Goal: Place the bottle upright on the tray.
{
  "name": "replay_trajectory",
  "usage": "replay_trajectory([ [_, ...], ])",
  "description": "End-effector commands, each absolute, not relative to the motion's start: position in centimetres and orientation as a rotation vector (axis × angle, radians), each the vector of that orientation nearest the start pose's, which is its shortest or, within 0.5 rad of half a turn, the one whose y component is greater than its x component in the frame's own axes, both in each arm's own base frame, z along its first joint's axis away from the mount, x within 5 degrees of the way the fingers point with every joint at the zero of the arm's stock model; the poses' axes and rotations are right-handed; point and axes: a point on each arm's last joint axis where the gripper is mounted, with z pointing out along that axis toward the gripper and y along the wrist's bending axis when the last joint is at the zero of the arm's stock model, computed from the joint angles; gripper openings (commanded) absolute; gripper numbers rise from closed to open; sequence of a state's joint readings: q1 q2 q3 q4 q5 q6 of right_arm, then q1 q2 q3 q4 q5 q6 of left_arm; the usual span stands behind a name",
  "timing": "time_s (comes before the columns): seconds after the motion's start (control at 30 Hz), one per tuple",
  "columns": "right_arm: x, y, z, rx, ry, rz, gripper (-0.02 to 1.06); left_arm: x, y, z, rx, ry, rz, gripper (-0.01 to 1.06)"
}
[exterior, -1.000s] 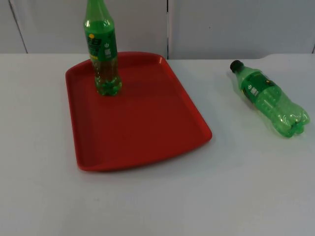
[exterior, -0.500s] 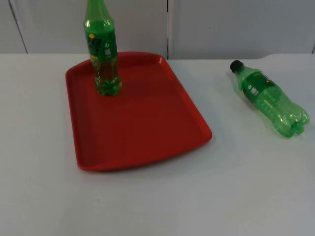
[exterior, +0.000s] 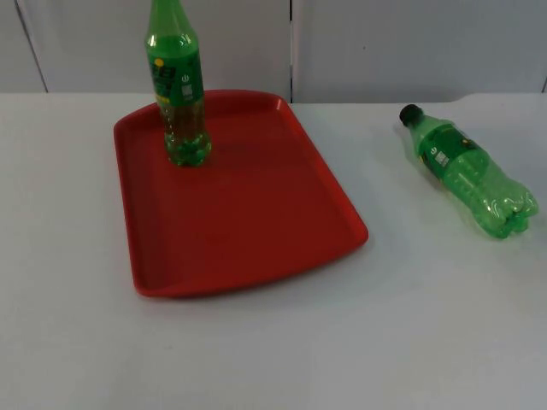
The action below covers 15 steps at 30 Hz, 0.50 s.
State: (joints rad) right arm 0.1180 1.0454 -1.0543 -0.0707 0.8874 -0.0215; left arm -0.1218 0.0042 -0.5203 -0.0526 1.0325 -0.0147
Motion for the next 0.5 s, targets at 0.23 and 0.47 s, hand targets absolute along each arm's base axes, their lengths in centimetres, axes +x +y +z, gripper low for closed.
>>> replay_trajectory([
  [0.23, 30.0, 2.9, 36.3, -0.252, 2.443, -0.064, 1.01, -0.7, -0.4, 28.4, 0.117, 1.999, -0.164, 0.92],
  [0.47, 35.1, 3.9, 36.4, -0.299, 2.454, -0.026, 1.01, -0.7, -0.4, 28.4, 0.117, 1.999, -0.164, 0.92],
])
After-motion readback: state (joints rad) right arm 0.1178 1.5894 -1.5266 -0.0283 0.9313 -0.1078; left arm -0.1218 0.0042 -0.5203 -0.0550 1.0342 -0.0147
